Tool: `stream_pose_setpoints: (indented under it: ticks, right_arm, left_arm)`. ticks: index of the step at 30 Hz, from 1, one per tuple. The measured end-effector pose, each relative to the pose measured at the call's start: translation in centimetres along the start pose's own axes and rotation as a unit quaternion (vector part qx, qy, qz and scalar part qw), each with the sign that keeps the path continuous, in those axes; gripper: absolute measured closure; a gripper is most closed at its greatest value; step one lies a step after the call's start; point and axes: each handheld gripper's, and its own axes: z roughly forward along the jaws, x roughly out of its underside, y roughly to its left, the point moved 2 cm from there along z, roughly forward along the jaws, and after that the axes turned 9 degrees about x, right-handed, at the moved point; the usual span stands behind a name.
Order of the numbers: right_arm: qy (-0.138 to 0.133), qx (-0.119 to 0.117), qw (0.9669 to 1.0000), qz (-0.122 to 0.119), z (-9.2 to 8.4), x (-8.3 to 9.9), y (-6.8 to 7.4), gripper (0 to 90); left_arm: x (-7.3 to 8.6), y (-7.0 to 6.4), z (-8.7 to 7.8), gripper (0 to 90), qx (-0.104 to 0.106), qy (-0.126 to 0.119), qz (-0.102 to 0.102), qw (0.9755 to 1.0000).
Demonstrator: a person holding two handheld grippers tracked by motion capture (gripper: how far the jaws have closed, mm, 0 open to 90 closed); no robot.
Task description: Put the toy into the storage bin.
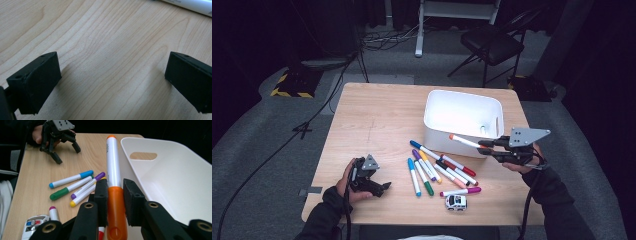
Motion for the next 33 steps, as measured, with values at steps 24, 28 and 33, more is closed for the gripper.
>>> stream_pose_setpoints:
  ticks: [24, 28, 33]
  right_arm:
    - [0.014, 0.036, 0.9992, 0.007, 1.3, -3.0, -5.8, 75.1]
    - [0.03, 0.041, 0.9986, 0.014, 2.1, -2.8, -6.7, 75.1]
    - [0.051, 0.047, 0.9973, 0.023, 3.2, -2.2, -7.2, 75.0]
  left_arm:
    - [0.0, 0.0, 0.0, 0.6, 0.0, 0.0, 0.0, 1.0]
    - [0.0, 0.0, 0.0, 0.6, 0.0, 0.0, 0.0, 1.0]
    - [0.0, 0.0, 0.0, 0.6, 0.0, 0.0, 0.0, 1.0]
